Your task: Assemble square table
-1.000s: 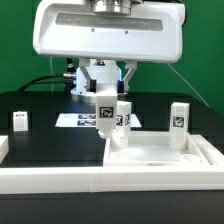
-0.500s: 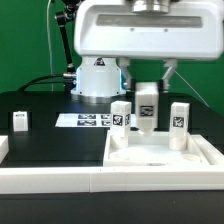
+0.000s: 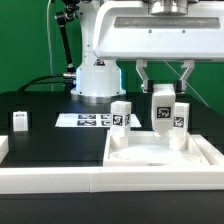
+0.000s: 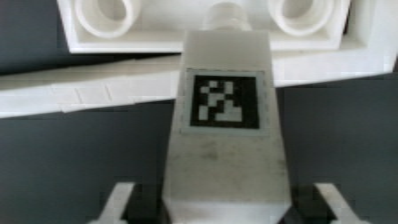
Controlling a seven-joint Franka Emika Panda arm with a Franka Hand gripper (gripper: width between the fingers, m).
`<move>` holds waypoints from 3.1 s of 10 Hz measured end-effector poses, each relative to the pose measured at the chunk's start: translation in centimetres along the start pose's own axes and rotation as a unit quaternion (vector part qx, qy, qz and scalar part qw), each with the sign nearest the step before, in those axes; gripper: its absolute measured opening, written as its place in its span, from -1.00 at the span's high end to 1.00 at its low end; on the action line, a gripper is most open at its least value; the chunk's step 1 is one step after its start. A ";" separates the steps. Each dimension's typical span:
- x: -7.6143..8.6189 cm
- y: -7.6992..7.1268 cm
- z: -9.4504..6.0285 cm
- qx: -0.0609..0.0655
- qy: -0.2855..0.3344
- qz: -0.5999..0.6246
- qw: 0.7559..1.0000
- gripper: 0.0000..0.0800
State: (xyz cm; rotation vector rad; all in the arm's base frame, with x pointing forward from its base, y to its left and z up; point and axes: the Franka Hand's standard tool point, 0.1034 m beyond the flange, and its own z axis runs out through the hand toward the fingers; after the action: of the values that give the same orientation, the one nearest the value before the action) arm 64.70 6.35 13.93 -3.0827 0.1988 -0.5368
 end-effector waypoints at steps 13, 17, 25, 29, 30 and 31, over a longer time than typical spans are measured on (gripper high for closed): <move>-1.7 -3.7 1.1 0.004 0.053 -0.073 0.996 0.27; -2.3 -3.7 1.6 0.008 0.078 -0.075 0.994 0.27; -3.9 -3.5 2.2 0.011 0.093 -0.078 0.993 0.27; -4.5 -3.7 3.1 0.012 0.095 -0.077 0.992 0.27; -4.4 -3.7 3.2 0.013 0.103 -0.077 0.992 0.27; -4.3 -3.8 3.2 0.014 0.108 -0.078 0.991 0.27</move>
Offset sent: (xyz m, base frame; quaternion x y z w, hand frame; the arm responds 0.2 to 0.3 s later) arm -0.0027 -0.0145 -0.0080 -0.0134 0.0100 -0.0421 0.9990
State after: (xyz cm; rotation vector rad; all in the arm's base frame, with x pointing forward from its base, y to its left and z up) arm 62.19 10.62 9.59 -3.0253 -0.0499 -0.8731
